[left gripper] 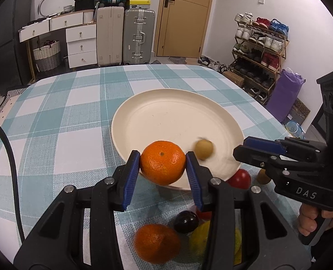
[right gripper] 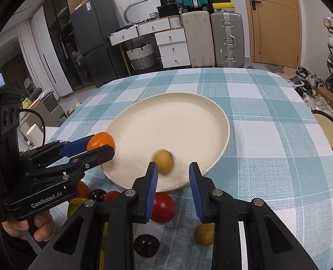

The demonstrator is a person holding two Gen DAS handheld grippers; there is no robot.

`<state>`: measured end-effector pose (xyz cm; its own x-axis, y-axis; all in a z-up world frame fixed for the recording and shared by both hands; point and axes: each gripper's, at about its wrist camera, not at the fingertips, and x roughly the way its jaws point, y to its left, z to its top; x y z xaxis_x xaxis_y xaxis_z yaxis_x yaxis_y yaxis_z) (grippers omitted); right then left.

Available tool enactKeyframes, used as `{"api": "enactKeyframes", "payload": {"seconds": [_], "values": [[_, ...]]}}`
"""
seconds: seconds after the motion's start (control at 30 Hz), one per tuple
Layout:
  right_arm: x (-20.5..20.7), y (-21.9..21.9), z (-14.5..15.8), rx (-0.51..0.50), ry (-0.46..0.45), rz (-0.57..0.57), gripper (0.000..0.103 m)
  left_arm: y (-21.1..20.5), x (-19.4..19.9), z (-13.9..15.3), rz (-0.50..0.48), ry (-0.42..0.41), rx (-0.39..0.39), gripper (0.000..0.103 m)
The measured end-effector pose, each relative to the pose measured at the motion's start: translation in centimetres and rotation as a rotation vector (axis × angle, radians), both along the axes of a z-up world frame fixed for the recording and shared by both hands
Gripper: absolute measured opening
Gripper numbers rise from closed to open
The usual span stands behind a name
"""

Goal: Organize fruits
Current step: 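Carry the tangerine and kiwi onto the cream plate and open both tools, then withdraw both tools from the plate back toward the loose fruits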

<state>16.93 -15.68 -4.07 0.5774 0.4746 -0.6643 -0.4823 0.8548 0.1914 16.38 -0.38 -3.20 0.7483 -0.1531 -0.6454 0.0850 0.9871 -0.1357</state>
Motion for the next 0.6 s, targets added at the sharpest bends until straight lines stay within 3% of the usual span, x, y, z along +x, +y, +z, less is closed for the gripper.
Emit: {"api": "enactKeyframes", "payload": {"seconds": [0.13,0.23,0.3,0.4,0.5,0.6], "values": [[-0.8,-0.5,0.4,0.007,-0.020,-0.002,0.045,0.1,-0.5,0.4,0.006,-0.030,0.007,0.041],[-1.6,-1.1,0.9,0.014,-0.040,0.000,0.054,0.6,-0.9,0.3,0.025,-0.020,-0.009,0.061],[-2.2,-1.5,1.1,0.016,-0.056,-0.008,0.073,0.9,-1.4,0.5,0.041,-0.021,-0.002,0.066],[-3.2,-2.2,1.6,0.040,-0.086,-0.010,0.088,1.2,-2.7,1.1,0.057,-0.030,0.015,0.080],[-4.1,-2.7,1.9,0.050,-0.092,-0.016,0.094,1.3,-4.5,1.9,0.055,-0.061,0.036,0.086],[-4.9,-3.1,2.0,0.053,-0.093,-0.025,0.102,1.1,-6.4,2.4,0.058,-0.080,0.078,0.103]]}}
